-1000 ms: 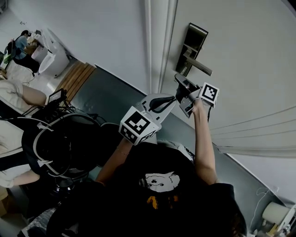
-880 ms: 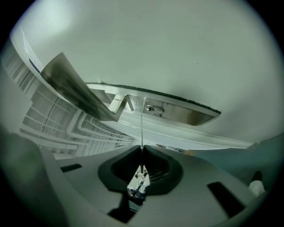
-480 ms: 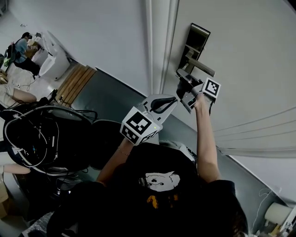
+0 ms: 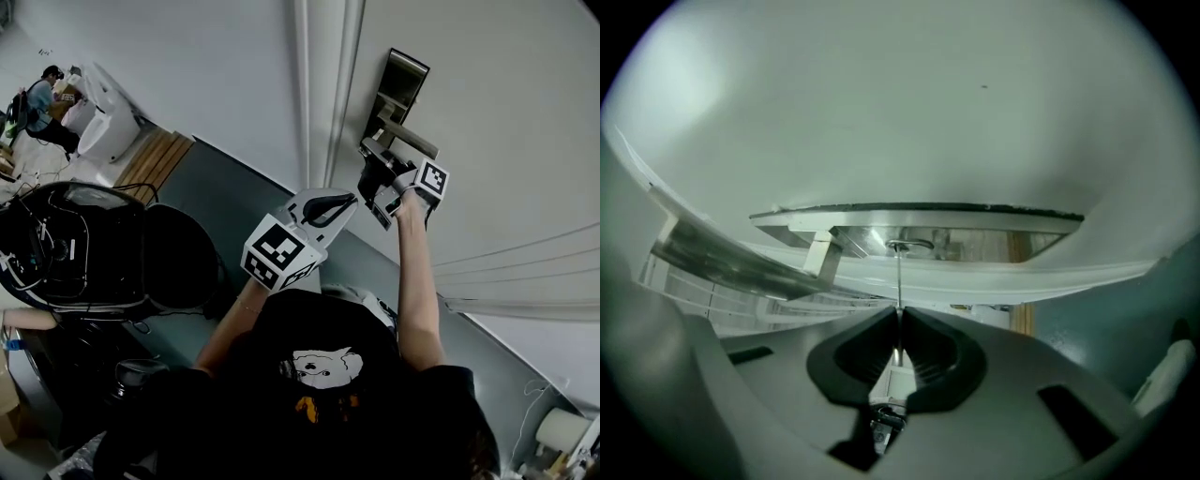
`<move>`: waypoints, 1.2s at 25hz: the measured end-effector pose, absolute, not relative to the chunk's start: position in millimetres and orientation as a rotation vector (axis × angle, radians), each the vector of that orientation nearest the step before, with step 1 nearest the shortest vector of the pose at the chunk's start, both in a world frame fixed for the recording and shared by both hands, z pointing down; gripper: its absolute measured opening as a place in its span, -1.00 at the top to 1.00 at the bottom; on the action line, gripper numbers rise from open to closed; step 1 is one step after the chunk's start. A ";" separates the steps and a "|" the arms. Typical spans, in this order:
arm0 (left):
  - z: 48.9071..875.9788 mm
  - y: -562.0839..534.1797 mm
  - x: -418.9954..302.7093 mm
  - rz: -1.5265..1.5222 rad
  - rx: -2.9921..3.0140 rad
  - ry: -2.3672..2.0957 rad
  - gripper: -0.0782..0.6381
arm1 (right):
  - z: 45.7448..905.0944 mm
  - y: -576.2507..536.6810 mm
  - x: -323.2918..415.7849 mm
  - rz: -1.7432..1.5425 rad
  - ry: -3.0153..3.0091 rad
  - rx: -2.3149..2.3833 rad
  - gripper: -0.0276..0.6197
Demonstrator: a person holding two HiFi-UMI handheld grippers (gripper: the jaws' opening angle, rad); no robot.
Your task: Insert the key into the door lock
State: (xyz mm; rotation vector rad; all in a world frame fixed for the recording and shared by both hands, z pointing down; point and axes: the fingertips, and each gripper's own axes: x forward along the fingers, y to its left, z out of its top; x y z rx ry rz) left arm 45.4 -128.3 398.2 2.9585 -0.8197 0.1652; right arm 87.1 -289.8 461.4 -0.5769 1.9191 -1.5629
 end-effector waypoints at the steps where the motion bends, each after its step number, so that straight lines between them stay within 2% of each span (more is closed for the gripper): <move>1: 399.1 -128.6 45.0 0.162 2.956 -0.824 0.71 | 462.6 -288.7 88.7 -1.566 1.916 -0.575 0.84; 8: 385.4 -119.6 29.0 0.134 2.941 -0.845 0.71 | 445.5 -265.9 87.7 -1.568 1.838 -0.550 0.84; 14: 399.7 -139.6 46.5 0.157 2.929 -0.817 0.71 | 466.5 -271.8 112.7 -1.573 1.739 -0.570 0.85; 30: 404.6 -163.7 48.0 0.201 2.903 -0.783 0.71 | 469.1 -285.1 118.4 -1.545 1.681 -0.660 0.85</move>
